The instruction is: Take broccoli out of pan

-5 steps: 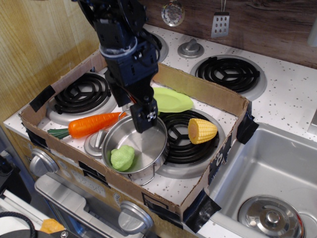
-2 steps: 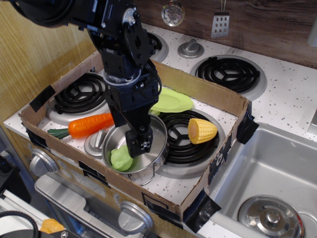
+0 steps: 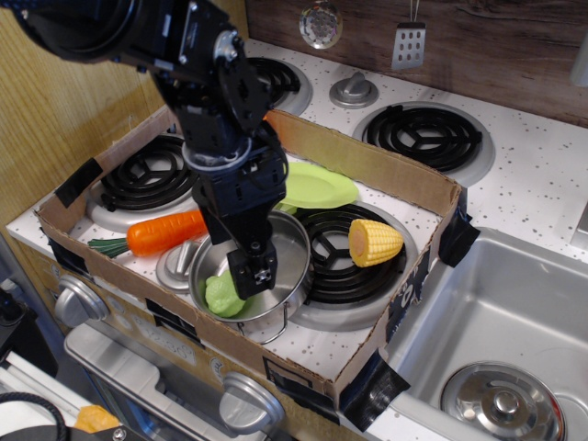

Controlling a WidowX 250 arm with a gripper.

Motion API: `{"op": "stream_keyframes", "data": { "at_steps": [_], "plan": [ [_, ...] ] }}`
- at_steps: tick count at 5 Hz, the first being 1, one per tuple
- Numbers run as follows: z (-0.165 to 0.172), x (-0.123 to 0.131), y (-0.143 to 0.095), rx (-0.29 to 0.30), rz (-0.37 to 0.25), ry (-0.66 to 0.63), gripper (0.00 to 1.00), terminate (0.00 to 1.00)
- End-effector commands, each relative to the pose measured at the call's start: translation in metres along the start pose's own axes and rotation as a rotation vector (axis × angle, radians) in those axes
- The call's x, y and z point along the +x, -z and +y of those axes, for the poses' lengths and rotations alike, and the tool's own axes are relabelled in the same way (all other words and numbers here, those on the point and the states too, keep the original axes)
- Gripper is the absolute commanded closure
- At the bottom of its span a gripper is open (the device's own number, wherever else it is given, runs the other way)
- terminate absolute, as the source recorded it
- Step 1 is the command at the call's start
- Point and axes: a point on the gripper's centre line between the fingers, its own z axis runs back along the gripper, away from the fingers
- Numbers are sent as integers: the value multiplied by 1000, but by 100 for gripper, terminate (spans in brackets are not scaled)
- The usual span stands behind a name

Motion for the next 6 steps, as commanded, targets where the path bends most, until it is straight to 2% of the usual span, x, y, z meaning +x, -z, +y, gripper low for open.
{"op": "stream_keyframes", "data": {
  "at_steps": [1,3,4,5,6],
  "plan": [
    [12,-3,16,-11,-58,10,0,0],
    [2,-9,40,-18,-119,-16,0,0],
    [2,-11,43,-30,-123,-22,0,0],
    [1,-9,44,-37,-119,-31,100,0],
    [4,-5,36,-48,-111,-33,100,0]
  ]
}}
